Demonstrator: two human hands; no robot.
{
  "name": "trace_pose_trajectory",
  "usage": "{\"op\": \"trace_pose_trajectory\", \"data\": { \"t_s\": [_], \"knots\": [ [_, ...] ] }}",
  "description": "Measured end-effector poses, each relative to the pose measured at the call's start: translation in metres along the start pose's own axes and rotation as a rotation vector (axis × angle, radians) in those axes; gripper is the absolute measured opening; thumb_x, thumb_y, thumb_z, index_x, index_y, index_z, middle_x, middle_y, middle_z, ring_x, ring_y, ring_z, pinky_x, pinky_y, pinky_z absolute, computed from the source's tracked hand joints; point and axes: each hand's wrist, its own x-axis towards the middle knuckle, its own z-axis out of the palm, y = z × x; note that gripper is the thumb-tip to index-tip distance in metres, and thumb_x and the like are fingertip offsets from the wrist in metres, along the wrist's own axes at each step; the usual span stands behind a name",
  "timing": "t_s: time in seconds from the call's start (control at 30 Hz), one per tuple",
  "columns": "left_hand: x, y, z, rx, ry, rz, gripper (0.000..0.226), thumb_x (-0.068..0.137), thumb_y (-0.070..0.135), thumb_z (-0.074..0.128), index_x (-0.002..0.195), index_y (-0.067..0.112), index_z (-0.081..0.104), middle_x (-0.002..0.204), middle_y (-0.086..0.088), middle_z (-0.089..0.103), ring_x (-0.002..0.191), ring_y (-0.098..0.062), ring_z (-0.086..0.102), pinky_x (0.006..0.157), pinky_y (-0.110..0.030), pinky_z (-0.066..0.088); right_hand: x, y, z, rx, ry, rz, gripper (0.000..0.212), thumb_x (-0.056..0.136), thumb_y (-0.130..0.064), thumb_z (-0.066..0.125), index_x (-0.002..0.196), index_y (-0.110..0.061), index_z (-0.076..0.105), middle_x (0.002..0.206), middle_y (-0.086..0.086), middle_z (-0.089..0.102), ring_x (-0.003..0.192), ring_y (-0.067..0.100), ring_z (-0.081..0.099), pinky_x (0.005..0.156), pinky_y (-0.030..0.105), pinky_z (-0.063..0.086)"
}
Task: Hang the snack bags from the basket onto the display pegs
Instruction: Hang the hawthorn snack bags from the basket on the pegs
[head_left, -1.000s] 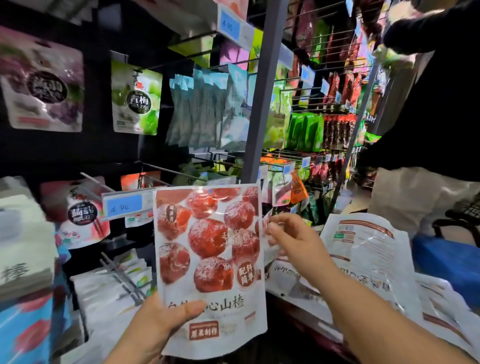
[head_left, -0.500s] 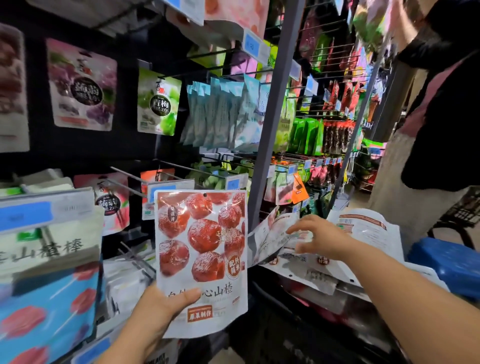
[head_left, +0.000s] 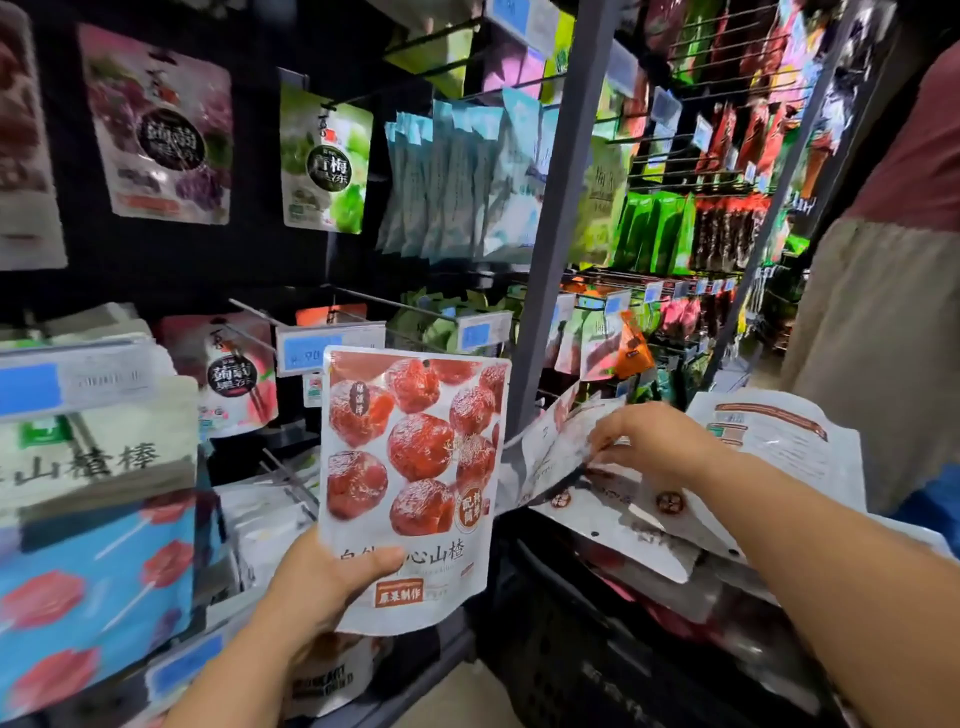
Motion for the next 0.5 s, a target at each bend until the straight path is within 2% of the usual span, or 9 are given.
{"op": "trace_pose_trajectory", "data": {
  "t_s": [0.07,0.2,0.27,0.33,0.4,0.5],
  "knots": [
    [0.004,-0.001,-0.002,0.061,0.006,0.008,0.086,0.016,0.058,0.088,0.093,0.026,0.07,0.084,0.015,0.076,0.077,-0.004,0.072,0.077,-0.033,0.054,0.001,0.003,-0.001,0.023,-0.005,-0.008,0.018,0.092,-0.029,0.068,0.108,-0.021,0.073,0.111,-0.005,0.071,0.105,0.017,0.063,0.093,0.037,0.05],
    [0.011,-0.005,-0.005,0.208,0.031,-0.005,0.078,0.024,0.065,0.084,0.093,0.03,0.07,0.085,0.018,0.075,0.083,-0.007,0.071,0.078,-0.03,0.054,-0.002,0.017,-0.008,0.125,0.005,-0.029,0.011,0.093,-0.03,0.067,0.102,-0.027,0.072,0.103,-0.012,0.07,0.098,0.01,0.064,0.089,0.035,0.052],
    [0.013,-0.009,-0.004,0.207,0.037,0.002,0.087,0.019,0.073,0.084,0.093,0.03,0.071,0.086,0.017,0.076,0.085,-0.008,0.071,0.08,-0.033,0.055,-0.006,0.023,-0.013,0.164,0.012,-0.033,0.006,0.092,-0.031,0.068,0.097,-0.033,0.07,0.102,-0.015,0.07,0.097,0.009,0.065,0.085,0.032,0.053],
    [0.016,-0.014,0.0,0.227,0.037,-0.012,0.093,0.015,0.077,0.081,0.094,0.03,0.071,0.085,0.018,0.075,0.083,-0.004,0.071,0.077,-0.029,0.056,-0.008,0.027,-0.02,0.199,0.042,-0.043,0.006,0.091,-0.03,0.069,0.093,-0.036,0.069,0.101,-0.014,0.071,0.095,0.009,0.066,0.082,0.032,0.053],
    [0.017,-0.018,0.006,0.224,0.038,-0.032,0.083,0.021,0.065,0.084,0.094,0.028,0.07,0.083,0.017,0.075,0.081,-0.002,0.071,0.075,-0.026,0.056,-0.009,0.027,-0.028,0.26,0.1,-0.036,0.007,0.09,-0.026,0.07,0.09,-0.032,0.071,0.101,-0.011,0.071,0.095,0.011,0.066,0.082,0.034,0.054],
    [0.019,-0.022,0.017,0.225,0.033,-0.033,0.069,0.035,0.055,0.083,0.098,0.03,0.07,0.089,0.012,0.076,0.085,-0.008,0.072,0.082,-0.037,0.057,-0.009,0.028,-0.036,0.338,0.192,-0.016,0.009,0.089,-0.023,0.071,0.085,-0.031,0.07,0.1,-0.008,0.072,0.096,0.016,0.067,0.086,0.044,0.054]
  ]
}}
